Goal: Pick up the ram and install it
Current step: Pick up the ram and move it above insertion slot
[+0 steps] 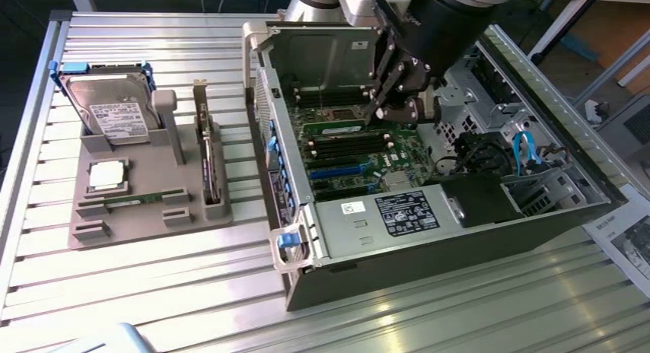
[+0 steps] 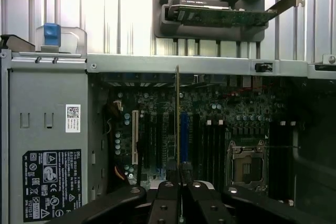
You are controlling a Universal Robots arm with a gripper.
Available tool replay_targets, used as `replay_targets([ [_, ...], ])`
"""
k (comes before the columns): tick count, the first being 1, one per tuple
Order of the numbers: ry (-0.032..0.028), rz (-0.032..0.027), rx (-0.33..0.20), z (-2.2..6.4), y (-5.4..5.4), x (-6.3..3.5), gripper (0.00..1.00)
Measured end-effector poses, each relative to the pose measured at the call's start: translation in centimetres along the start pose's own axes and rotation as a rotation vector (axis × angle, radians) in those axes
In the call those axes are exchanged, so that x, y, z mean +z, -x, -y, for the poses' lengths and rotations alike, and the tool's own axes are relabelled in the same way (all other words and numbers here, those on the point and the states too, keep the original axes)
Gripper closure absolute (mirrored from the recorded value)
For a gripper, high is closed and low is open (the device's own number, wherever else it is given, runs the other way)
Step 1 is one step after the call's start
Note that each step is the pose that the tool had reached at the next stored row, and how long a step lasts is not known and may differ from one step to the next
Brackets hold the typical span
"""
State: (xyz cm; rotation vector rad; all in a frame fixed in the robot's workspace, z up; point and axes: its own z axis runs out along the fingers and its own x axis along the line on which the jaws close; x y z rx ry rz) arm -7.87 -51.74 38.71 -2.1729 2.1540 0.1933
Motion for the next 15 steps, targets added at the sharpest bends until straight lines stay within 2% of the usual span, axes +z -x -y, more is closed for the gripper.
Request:
replay_targets([
  [2, 0.0000, 0.0016, 0.000, 0.52, 0.0, -0.02, 0.88],
  [3, 0.0001, 0.0031, -0.001, 1.08, -0.1, -0.05, 0.88],
  [15, 0.0005, 0.0117, -0.004, 3.28, -0.4, -0.17, 0.88],
])
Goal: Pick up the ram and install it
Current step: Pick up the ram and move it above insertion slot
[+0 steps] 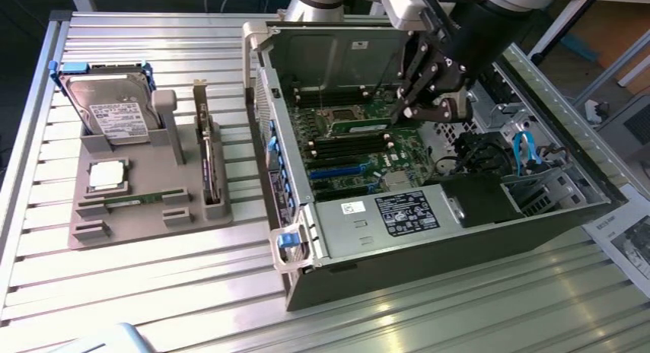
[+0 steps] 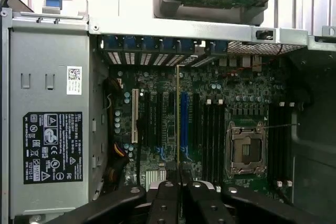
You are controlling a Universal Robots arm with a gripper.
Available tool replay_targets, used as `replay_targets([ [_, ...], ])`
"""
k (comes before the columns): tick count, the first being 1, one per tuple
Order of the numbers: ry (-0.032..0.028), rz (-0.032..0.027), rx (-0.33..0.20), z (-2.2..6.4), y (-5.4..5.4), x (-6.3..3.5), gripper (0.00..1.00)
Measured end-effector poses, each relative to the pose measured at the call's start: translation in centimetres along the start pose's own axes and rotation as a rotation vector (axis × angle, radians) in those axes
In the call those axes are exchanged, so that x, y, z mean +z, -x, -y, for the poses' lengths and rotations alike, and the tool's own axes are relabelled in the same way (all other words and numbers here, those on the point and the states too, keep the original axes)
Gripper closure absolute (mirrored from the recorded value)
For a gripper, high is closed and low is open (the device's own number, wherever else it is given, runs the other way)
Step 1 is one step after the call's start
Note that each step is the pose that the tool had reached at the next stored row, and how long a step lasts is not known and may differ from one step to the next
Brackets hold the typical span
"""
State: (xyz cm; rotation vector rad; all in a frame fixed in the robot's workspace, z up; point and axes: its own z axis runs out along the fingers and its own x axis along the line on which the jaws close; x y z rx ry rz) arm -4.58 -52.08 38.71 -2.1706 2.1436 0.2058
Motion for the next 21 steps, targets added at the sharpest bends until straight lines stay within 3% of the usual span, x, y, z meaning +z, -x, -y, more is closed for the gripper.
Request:
replay_targets([
  [6, 0.0001, 0.0083, -0.002, 1.30, -0.1, -0.06, 0.88],
  [14, 0.0001, 0.0083, -0.002, 1.31, -0.1, -0.06, 0.88],
  [21, 0.0002, 0.0082, -0.002, 1.35, 0.9, 0.15, 0.88],
])
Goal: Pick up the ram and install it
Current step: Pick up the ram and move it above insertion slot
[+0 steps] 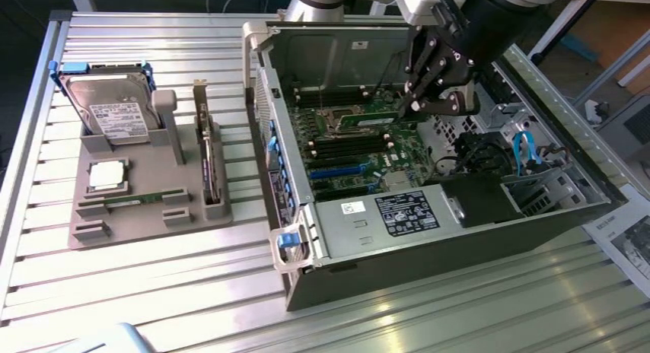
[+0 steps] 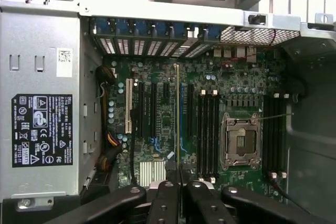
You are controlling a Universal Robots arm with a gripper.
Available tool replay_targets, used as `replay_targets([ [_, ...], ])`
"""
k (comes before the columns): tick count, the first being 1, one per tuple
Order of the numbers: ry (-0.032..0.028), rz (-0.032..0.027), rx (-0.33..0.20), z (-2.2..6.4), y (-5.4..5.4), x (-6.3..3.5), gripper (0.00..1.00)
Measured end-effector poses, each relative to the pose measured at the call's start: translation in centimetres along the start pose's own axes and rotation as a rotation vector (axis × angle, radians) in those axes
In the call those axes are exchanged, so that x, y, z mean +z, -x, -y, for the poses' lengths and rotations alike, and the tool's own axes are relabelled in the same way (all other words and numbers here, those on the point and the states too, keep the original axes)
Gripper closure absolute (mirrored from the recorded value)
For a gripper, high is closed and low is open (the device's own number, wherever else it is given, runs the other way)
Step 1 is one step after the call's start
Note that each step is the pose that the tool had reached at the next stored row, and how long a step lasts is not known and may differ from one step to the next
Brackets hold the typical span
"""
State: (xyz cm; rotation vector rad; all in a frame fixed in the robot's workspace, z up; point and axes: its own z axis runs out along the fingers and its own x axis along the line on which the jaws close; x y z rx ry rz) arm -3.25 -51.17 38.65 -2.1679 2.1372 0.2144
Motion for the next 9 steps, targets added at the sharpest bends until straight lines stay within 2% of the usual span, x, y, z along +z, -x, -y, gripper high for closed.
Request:
replay_targets([
  [9, -0.0001, 0.0001, 0.000, 0.23, 2.7, 0.68, 0.88],
])
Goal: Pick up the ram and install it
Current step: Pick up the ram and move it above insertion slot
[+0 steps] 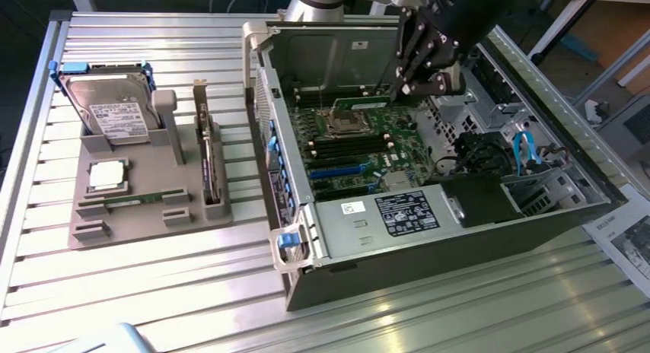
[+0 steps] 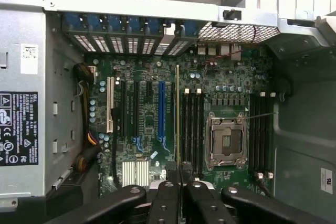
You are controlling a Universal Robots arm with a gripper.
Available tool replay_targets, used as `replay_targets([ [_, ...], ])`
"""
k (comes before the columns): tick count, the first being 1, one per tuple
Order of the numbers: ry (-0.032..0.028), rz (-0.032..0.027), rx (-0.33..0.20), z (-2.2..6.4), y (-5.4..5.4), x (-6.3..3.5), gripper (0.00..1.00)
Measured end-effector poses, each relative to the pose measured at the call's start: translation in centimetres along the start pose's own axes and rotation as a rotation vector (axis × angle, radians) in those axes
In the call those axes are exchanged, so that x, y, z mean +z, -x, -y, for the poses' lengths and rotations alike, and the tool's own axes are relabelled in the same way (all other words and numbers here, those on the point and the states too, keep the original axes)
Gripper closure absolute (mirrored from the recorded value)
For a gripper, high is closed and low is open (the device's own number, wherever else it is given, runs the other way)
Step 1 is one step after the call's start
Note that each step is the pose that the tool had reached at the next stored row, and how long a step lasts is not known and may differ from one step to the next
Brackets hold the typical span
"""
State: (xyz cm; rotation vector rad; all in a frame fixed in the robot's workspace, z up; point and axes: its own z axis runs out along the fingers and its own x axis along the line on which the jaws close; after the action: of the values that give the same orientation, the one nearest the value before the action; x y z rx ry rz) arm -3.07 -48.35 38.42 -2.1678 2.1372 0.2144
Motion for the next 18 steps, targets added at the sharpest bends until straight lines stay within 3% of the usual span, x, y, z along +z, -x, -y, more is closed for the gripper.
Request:
replay_targets([
  [13, -0.0009, 0.0044, 0.000, 0.32, 5.1, 1.21, 0.88],
  [18, -0.0009, 0.0044, 0.000, 0.33, 5.2, 1.22, 0.88],
])
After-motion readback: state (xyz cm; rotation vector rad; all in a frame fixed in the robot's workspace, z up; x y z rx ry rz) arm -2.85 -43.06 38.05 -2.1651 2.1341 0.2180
